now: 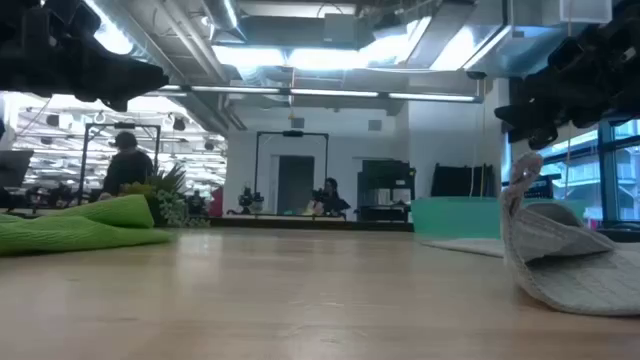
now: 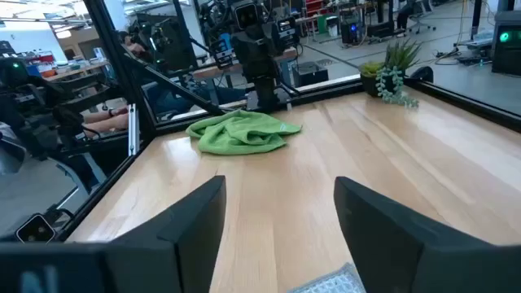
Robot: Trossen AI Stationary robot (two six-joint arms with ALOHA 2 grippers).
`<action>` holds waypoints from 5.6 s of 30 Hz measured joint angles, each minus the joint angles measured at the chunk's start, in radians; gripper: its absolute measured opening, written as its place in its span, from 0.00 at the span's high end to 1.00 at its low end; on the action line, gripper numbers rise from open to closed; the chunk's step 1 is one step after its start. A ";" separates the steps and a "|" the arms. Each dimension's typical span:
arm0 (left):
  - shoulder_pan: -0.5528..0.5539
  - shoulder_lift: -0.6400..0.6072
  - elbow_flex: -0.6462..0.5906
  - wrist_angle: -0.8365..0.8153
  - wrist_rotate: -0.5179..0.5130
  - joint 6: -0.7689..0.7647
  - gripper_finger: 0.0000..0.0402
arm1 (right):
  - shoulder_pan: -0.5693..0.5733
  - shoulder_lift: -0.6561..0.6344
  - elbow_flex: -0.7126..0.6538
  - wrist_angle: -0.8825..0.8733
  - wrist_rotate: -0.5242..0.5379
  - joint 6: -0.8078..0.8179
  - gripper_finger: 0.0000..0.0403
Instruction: Roll microfiber towels into tight, uniform cylinder then place into a basket
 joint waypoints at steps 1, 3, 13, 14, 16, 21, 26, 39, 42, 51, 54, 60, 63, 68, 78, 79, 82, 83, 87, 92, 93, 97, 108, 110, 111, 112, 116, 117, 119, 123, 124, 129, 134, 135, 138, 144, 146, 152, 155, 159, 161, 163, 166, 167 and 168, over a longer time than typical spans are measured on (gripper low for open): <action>0.000 0.000 0.000 0.000 0.000 0.000 0.73 | 0.000 0.000 0.000 0.000 0.000 0.000 0.42; 0.000 0.000 0.000 0.000 0.000 0.000 0.73 | 0.000 0.000 0.000 0.000 0.000 0.000 0.42; 0.000 0.000 0.000 0.000 0.000 0.000 0.73 | 0.000 0.000 0.000 0.000 0.000 0.000 0.42; 0.000 0.000 0.000 0.000 0.000 0.000 0.73 | 0.000 0.000 0.000 0.000 0.000 0.000 0.42; 0.000 0.000 0.000 0.000 0.000 0.000 0.73 | 0.000 0.000 0.000 0.000 0.000 0.000 0.42; 0.000 0.000 0.000 0.000 0.000 0.000 0.73 | 0.000 0.000 0.000 0.000 0.000 0.000 0.42; 0.000 0.000 0.000 0.000 0.000 0.000 0.73 | 0.000 0.000 0.000 0.000 0.000 0.000 0.42; 0.000 0.000 0.000 0.000 0.000 0.000 0.73 | 0.000 0.000 0.000 0.018 0.078 -0.311 0.42; 0.000 0.000 0.000 0.000 0.000 0.000 0.73 | 0.000 0.000 0.000 0.015 0.080 -0.392 0.42; 0.000 0.000 0.000 0.000 0.000 0.000 0.73 | 0.000 0.000 0.000 0.012 0.078 -0.298 0.42; 0.000 0.000 0.000 0.000 0.000 0.000 0.73 | 0.000 0.000 0.000 0.012 0.079 -0.205 0.42; 0.000 0.000 0.000 0.000 0.000 0.000 0.73 | 0.000 0.000 0.000 0.029 0.079 -0.180 0.42; 0.000 0.000 0.000 0.000 0.000 0.000 0.73 | 0.000 0.000 0.000 0.030 0.079 -0.180 0.42; 0.000 0.000 0.000 0.000 0.000 0.000 0.73 | 0.000 0.000 0.000 0.031 0.078 -0.178 0.42; 0.000 0.000 0.000 0.000 0.000 0.000 0.73 | 0.000 0.000 0.000 0.070 0.079 -0.158 0.42; 0.000 0.000 0.000 0.000 0.000 0.000 0.73 | 0.000 0.000 0.000 0.081 0.079 -0.158 0.42; 0.000 0.000 0.000 0.000 0.000 0.000 0.73 | 0.000 0.000 0.000 0.105 0.079 -0.159 0.42; 0.000 0.000 0.000 0.000 0.000 0.000 0.73 | 0.000 0.000 0.000 0.112 0.079 -0.160 0.42; 0.000 0.000 0.000 0.000 0.000 0.000 0.73 | 0.000 0.000 0.000 0.129 0.079 -0.164 0.42; 0.000 0.000 0.000 0.000 0.000 -0.005 0.73 | 0.000 0.000 0.000 0.127 0.079 -0.204 0.42; 0.000 0.000 0.000 0.001 0.000 -0.006 0.73 | 0.000 0.000 0.000 0.127 0.079 -0.207 0.42; -0.001 0.000 0.000 0.007 0.007 -0.038 0.73 | 0.000 0.000 0.000 0.127 0.079 -0.207 0.42; -0.031 0.001 0.080 0.016 0.039 0.043 0.75 | 0.000 0.000 0.000 0.129 0.079 -0.208 0.42; -0.051 0.010 0.112 -0.001 0.034 0.057 0.77 | 0.000 0.000 0.000 0.128 0.079 -0.208 0.42; -0.061 0.019 0.125 -0.011 0.025 0.060 0.78 | 0.000 0.000 0.000 0.129 0.079 -0.208 0.42; -0.069 0.030 0.136 -0.016 0.019 0.060 0.80 | 0.000 0.000 0.000 0.129 0.080 -0.209 0.42; -0.097 0.091 0.192 -0.051 -0.006 0.064 0.88 | 0.000 0.000 0.000 0.129 0.080 -0.209 0.42; -0.103 0.109 0.206 -0.071 -0.017 0.064 0.91 | 0.000 0.000 0.000 0.129 0.080 -0.209 0.42; -0.114 0.151 0.233 -0.107 -0.050 0.062 0.96 | 0.000 0.000 0.000 0.129 0.080 -0.209 0.42; -0.130 0.237 0.286 -0.166 -0.106 0.047 0.99 | 0.000 0.000 0.000 0.128 0.080 -0.210 0.42; -0.133 0.258 0.298 -0.183 -0.110 0.042 0.99 | 0.000 0.000 0.000 0.128 0.080 -0.210 0.42; -0.147 0.371 0.361 -0.317 -0.154 -0.045 1.00 | 0.000 0.000 0.000 0.128 0.080 -0.210 0.42; -0.172 0.512 0.442 -0.438 -0.144 -0.163 1.00 | 0.000 0.000 0.000 0.123 0.080 -0.206 0.42; -0.177 0.538 0.461 -0.458 -0.123 -0.177 1.00 | 0.000 0.000 0.000 0.122 0.080 -0.206 0.42; -0.195 0.608 0.518 -0.553 -0.059 -0.264 1.00 | 0.000 0.000 0.000 0.122 0.080 -0.210 0.42; -0.235 0.723 0.554 -0.693 0.045 -0.548 1.00 | 0.000 0.000 0.000 0.113 0.079 -0.206 0.42; -0.249 0.761 0.554 -0.718 0.102 -0.649 1.00 | 0.000 0.000 0.000 0.106 0.079 -0.209 0.42; -0.250 0.856 0.552 -0.806 0.076 -0.850 1.00 | 0.000 0.000 0.000 0.106 0.079 -0.210 0.42; -0.203 0.911 0.549 -0.819 0.057 -0.865 1.00 | 0.000 0.000 0.000 0.106 0.079 -0.210 0.42; -0.157 0.967 0.549 -0.807 0.073 -0.843 0.99 | 0.000 0.000 0.000 0.106 0.079 -0.206 0.42; -0.132 0.980 0.549 -0.807 0.063 -0.830 0.97 | 0.000 0.000 0.000 0.106 0.079 -0.206 0.42; -0.108 0.986 0.549 -0.807 0.060 -0.800 0.94 | 0.000 0.000 0.000 0.106 0.079 -0.206 0.42; -0.075 0.986 0.549 -0.806 0.067 -0.790 0.89 | 0.000 0.000 0.000 0.106 0.079 -0.206 0.42; -0.062 0.986 0.549 -0.806 0.067 -0.794 0.87 | 0.000 0.000 0.000 0.106 0.079 -0.206 0.42; -0.048 0.986 0.549 -0.806 0.067 -0.801 0.85 | 0.000 0.000 0.000 0.106 0.080 -0.206 0.42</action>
